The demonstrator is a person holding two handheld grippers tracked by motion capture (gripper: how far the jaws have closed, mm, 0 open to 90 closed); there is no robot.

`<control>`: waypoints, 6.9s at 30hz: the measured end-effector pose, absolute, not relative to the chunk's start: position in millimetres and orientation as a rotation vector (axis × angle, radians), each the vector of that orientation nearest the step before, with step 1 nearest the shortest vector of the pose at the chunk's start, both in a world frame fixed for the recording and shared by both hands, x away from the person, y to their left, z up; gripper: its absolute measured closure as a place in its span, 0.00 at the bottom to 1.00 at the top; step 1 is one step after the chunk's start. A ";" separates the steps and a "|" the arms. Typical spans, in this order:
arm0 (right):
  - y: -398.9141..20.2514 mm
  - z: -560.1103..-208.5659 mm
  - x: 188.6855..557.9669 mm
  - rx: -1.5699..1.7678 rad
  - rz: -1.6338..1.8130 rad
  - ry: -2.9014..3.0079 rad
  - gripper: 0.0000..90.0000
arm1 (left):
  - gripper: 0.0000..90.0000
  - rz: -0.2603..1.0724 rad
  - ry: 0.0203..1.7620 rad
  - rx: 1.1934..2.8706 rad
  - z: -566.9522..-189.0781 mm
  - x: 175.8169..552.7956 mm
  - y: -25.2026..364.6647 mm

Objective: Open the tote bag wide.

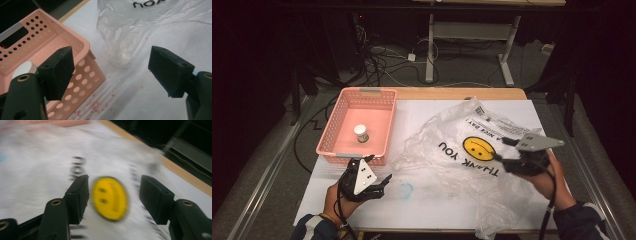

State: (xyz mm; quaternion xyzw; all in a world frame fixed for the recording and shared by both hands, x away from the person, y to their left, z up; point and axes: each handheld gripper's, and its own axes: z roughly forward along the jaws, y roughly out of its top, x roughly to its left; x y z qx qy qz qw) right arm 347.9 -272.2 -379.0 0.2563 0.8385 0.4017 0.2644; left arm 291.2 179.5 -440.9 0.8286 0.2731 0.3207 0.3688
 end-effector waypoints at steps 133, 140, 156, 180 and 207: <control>-195.6 -324.0 346.0 0.574 1.271 1.844 1.00 | 0.21 0.700 1.086 2.118 -390.9 436.2 234.4; -192.1 -328.5 345.4 0.547 1.258 1.885 1.00 | 0.21 0.677 1.207 2.270 -408.8 468.9 236.8; -190.3 -334.3 346.2 0.512 1.249 1.932 1.00 | 0.53 0.419 1.227 2.531 -427.2 493.7 232.2; -188.9 -336.2 345.9 0.529 1.237 1.906 1.00 | 0.54 0.686 1.036 2.154 -383.9 423.2 242.6; -187.0 -347.4 352.5 0.556 1.177 1.930 1.00 | 0.54 0.751 0.660 2.053 -365.1 323.7 175.7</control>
